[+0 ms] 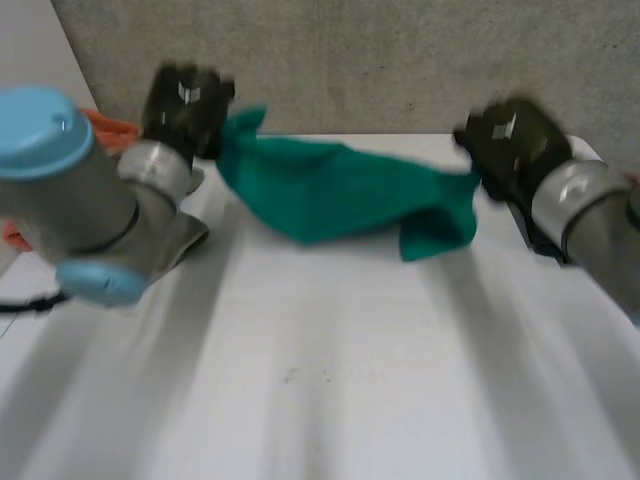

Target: Fold the laundry.

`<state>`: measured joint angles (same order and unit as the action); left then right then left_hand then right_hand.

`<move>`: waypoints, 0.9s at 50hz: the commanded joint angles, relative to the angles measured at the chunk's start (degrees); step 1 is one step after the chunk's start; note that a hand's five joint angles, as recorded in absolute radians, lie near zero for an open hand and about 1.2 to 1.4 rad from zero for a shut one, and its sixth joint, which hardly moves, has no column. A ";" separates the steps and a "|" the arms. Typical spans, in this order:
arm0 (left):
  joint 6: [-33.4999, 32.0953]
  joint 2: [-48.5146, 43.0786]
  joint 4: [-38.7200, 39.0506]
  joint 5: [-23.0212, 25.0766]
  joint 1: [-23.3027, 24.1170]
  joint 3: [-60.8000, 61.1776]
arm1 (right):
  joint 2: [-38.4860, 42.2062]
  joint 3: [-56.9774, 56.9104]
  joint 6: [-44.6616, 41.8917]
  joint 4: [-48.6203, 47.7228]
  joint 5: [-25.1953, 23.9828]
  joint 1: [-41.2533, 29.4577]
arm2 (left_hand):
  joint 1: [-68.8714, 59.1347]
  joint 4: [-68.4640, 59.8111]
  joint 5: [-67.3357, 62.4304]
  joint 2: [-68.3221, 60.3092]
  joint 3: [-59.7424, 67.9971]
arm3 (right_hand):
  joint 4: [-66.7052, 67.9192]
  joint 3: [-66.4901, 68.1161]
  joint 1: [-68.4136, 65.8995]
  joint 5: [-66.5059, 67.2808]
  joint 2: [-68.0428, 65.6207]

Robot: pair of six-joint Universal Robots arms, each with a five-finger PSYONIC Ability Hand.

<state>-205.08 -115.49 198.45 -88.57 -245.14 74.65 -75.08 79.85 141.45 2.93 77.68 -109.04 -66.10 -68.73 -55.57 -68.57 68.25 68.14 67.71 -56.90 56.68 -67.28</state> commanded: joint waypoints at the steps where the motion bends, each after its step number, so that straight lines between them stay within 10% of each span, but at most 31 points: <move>1: 0.03 3.25 -2.19 -0.29 -1.74 15.96 | 0.98 8.66 -4.95 13.85 -1.57 0.05 | -13.90 -11.27 -14.43 -11.43 11.75 | 11.86 12.29 -23.10 13.32 -12.72; 28: 18.40 30.76 -22.14 -0.90 -3.59 16.23 | -9.82 2.60 -8.39 20.01 0.54 1.46 | -13.90 -11.27 -14.43 -11.43 11.75 | 11.86 12.29 -23.10 13.32 -12.72; 45: 18.05 -7.99 -16.08 -1.43 -4.47 -6.61 | 16.96 -11.72 -3.11 -0.90 8.78 -3.64 | -12.75 -10.13 -13.28 -10.29 10.60 | 11.86 12.29 -23.10 13.32 -12.72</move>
<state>-187.00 -108.82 180.49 -90.02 -248.95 78.47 -69.09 73.22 138.35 8.13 80.22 -109.97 -66.10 -68.74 -55.58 -68.62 68.30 68.14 67.71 -56.90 56.87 -67.28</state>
